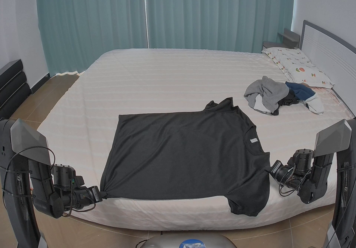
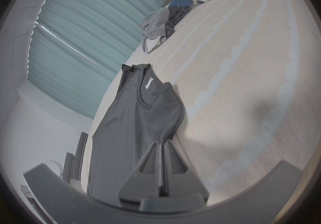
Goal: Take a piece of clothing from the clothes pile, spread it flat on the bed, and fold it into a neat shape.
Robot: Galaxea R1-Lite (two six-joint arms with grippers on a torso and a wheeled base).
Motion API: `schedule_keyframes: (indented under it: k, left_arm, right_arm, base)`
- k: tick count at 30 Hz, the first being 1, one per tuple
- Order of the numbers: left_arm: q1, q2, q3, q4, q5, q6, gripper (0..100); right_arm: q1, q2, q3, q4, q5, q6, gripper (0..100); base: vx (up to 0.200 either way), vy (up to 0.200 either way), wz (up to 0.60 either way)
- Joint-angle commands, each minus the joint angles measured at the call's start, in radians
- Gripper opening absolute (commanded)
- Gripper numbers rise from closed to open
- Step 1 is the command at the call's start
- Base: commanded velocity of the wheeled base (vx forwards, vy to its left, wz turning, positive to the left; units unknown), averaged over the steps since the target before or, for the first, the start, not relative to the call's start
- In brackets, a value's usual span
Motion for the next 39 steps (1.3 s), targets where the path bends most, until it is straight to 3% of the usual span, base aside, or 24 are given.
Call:
schedule_keyframes:
  k: [1,5,19,20,31,39]
  left_arm:
    - [0.001,0.000,0.001,0.000,0.000,0.000,0]
    - [0.001,0.000,-0.001,-0.001,0.000,0.000,0]
    - [0.001,0.001,-0.001,-0.001,0.000,0.001,0]
    - [0.001,0.001,-0.002,0.000,0.000,0.001,0]
    - [0.001,0.001,-0.002,0.000,0.002,0.001,0]
    - [0.001,0.001,-0.004,0.000,0.002,0.001,0]
  right_arm:
    - [-0.001,-0.009,-0.057,0.035,0.001,-0.003,0]
    - [0.002,-0.011,-0.106,0.101,0.001,-0.006,0]
    - [0.017,0.037,-0.192,0.087,0.011,-0.006,0]
    - [0.013,0.041,-0.186,0.068,0.014,-0.006,100]
    - [-0.047,-0.060,-0.032,-0.001,0.106,-0.010,100]
    - [-0.081,-0.075,0.123,-0.001,0.289,-0.154,100]
  base:
    - [0.000,0.000,0.00]
    - [0.000,0.000,0.00]
    - [0.000,0.000,0.00]
    - [0.000,0.000,0.00]
    - [0.000,0.000,0.00]
    - [0.000,0.000,0.00]
